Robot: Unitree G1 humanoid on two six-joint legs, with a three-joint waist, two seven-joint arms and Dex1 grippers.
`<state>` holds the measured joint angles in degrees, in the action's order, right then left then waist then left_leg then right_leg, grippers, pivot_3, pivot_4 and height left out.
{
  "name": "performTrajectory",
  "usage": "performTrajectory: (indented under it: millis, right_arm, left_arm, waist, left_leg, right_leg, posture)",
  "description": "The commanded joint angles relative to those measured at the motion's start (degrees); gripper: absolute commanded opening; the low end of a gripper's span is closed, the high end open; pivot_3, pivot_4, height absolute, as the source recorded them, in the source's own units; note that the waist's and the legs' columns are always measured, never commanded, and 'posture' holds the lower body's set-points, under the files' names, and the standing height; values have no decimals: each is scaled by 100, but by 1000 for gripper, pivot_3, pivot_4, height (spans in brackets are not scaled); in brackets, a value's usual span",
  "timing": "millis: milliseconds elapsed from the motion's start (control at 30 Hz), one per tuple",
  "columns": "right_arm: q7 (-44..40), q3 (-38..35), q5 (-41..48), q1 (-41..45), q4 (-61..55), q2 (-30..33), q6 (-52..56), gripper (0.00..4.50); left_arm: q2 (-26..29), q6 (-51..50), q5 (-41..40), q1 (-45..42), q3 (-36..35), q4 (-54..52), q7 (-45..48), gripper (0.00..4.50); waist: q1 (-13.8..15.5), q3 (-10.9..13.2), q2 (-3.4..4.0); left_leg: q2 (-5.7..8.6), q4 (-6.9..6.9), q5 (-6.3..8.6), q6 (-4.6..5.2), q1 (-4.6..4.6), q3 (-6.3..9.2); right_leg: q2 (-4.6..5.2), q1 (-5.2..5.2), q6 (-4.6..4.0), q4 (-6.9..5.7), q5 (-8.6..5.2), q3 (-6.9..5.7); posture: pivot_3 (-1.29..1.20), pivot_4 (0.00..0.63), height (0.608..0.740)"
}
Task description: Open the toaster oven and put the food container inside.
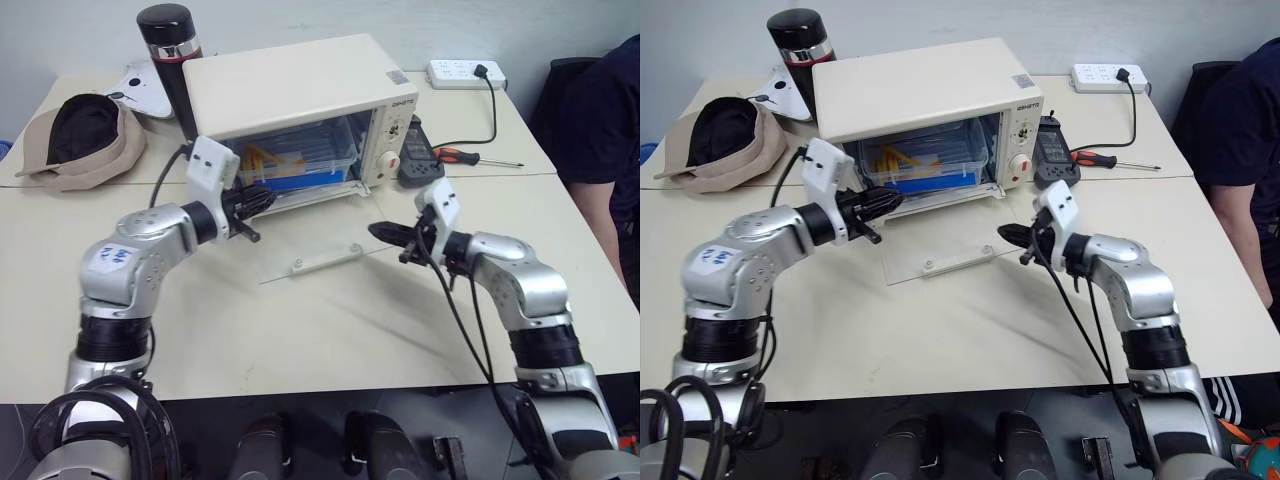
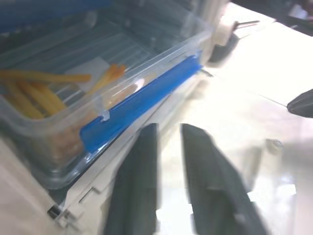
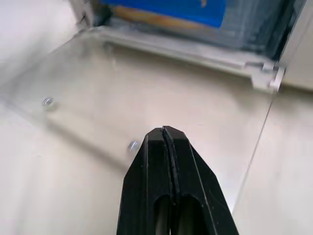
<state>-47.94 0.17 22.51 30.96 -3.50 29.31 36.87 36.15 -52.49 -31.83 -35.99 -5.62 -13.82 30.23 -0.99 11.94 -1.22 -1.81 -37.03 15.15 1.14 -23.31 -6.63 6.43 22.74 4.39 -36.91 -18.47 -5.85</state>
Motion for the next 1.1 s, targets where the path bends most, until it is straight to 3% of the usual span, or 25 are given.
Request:
performTrajectory:
  millis: [33, 300, 467, 633, 733, 833, 1000, 1100]
  right_arm:
    - [211, -246, 288, -485, -824, 120, 407, 0]
    - [1206, -295, -14, -728, -339, -480, 174, 0]
    - [1327, -273, -195, -340, 395, -706, -275, 0]
    - [1047, -610, 374, 276, 198, -602, 79, 0]
    - [1047, -963, 742, 952, 143, -294, 575, 579]
    - [690, -945, 844, 1470, 219, 307, 965, 1563]
    - [-108, -680, 857, 1618, 252, 1288, 1222, 3250]
    - [-517, -896, 1110, 1677, 325, 1794, 1518, 4362]
  left_arm:
    - [714, -165, -626, 375, -550, -816, 884, 2005]
    - [2276, -214, -1404, 927, -1424, -1071, 2368, 4470]
    - [2478, 45, -1270, 913, -1451, -963, 2414, 4470]
    - [2589, 190, -1132, 910, -1601, -666, 2398, 4470]
    - [2786, 518, -846, 1092, -1702, -228, 2553, 4500]
    - [2884, 657, -806, 1099, -1837, 94, 2664, 4500]
    - [3016, 645, -915, 1110, -1975, 88, 2864, 4500]
    - [3156, 601, -945, 1183, -2139, 130, 3025, 4500]
  waist:
    - [-45, 0, 0]
    - [-61, 1, 1]
    - [-45, 2, 1]
    - [-78, 4, 5]
    - [-80, 7, 10]
    - [-67, 8, 11]
    - [-34, 3, 2]
    - [-54, 4, 1]
  left_leg:
    - [0, -1, -1, -3, 3, 1]
    - [4, 0, 4, -14, 11, 4]
    - [7, -1, 5, -11, 4, 4]
    - [4, 1, 4, -10, 5, 4]
    - [2, 5, 4, -10, 5, -1]
    - [3, 3, 3, -7, -3, -8]
    - [4, 2, 14, 7, -7, -6]
    - [8, -3, 17, 15, -15, -13]
  right_leg:
    - [0, -4, 0, 0, 0, 0]
    - [6, 3, -11, 4, -5, 2]
    - [8, 3, -11, 11, -5, 1]
    - [6, 7, -11, 5, -5, 3]
    - [3, 12, -11, 2, -5, 5]
    - [5, 29, -12, 0, -5, 10]
    - [11, 19, -12, 13, -6, 5]
    - [14, 22, -1, 12, 0, 10]
  posture:
    - [0, 150, 740]
    - [0, 150, 740]
    - [0, 150, 740]
    - [0, 150, 740]
    - [0, 150, 740]
    - [0, 150, 740]
    - [0, 150, 740]
    - [0, 150, 740]
